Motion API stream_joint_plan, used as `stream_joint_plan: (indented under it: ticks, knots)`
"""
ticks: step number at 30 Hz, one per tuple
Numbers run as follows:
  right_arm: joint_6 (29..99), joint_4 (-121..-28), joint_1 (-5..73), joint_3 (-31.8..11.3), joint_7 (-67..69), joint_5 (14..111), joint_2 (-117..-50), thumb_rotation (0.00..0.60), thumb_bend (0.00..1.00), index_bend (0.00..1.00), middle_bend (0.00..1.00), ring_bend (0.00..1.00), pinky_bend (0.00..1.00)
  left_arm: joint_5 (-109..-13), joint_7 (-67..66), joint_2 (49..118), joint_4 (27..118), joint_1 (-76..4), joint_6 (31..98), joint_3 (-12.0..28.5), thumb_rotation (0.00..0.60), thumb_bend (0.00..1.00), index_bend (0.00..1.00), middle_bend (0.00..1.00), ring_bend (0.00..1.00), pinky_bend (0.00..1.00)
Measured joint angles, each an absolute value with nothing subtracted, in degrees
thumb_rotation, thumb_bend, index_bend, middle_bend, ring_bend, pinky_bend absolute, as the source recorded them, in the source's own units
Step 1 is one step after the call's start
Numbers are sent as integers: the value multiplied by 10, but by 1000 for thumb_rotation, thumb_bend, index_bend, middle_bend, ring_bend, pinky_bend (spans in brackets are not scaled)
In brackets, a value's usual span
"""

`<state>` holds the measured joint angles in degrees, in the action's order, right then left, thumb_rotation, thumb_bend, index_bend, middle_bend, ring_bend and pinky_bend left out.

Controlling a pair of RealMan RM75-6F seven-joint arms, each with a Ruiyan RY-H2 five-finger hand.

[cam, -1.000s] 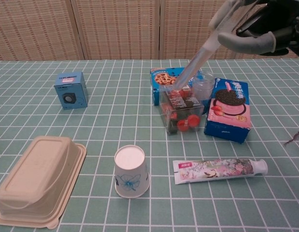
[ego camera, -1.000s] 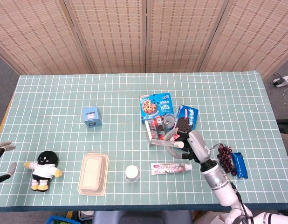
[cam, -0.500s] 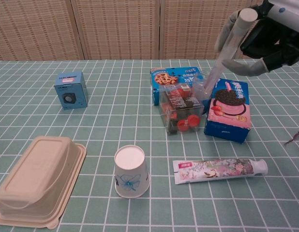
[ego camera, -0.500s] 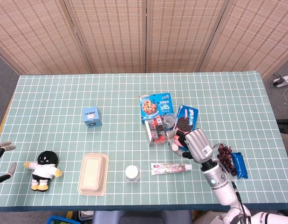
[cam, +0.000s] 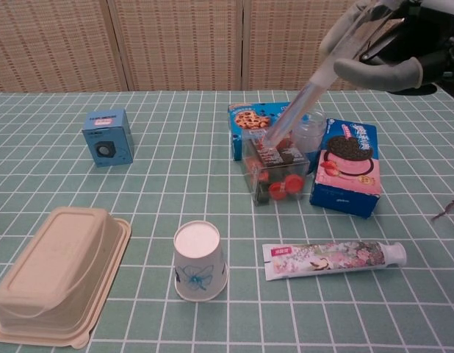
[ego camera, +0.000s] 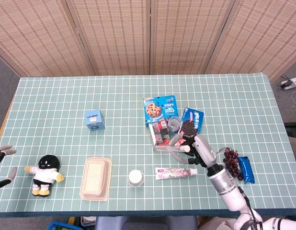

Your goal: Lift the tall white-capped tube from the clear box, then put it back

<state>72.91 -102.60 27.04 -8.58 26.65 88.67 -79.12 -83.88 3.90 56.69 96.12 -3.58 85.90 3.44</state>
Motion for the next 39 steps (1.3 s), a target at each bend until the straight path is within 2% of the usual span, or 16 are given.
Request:
stream_joint_plan:
  ticks: [4, 9, 13, 17, 25, 29, 32, 39]
  knots:
    - [732, -1019, 269, -85, 174, 883, -793, 600, 734, 757, 1000, 1000, 1000, -839, 37, 567, 961, -36, 858, 34, 600, 358, 380, 239, 181, 337]
    - [746, -1010, 265, -87, -23, 876, -808, 600, 733, 756, 1000, 1000, 1000, -839, 38, 567, 962, -36, 859, 34, 600, 358, 380, 240, 181, 337]
    - [747, -1011, 264, -89, -109, 870, -813, 600, 734, 756, 1000, 1000, 1000, -838, 38, 566, 963, -35, 859, 34, 600, 358, 380, 239, 181, 337]
    - [746, -1014, 265, -91, -97, 869, -813, 600, 738, 756, 1000, 1000, 1000, -839, 38, 566, 963, -35, 860, 34, 600, 358, 380, 239, 181, 337]
    - [751, -1013, 265, -90, 128, 889, -809, 600, 754, 756, 1000, 1000, 1000, -839, 35, 566, 964, -35, 859, 34, 600, 358, 380, 239, 181, 337]
    - [753, -1009, 265, -89, 175, 897, -804, 600, 754, 757, 1000, 1000, 1000, -838, 35, 566, 964, -35, 859, 34, 600, 358, 380, 239, 181, 337]
    - [755, -1004, 264, -90, 144, 894, -804, 600, 754, 757, 1000, 1000, 1000, -839, 35, 566, 965, -35, 859, 34, 600, 358, 379, 239, 181, 337]
    - [769, -995, 258, -96, -60, 879, -816, 600, 754, 756, 1000, 1000, 1000, -838, 33, 566, 965, -36, 858, 34, 600, 358, 379, 239, 181, 337]
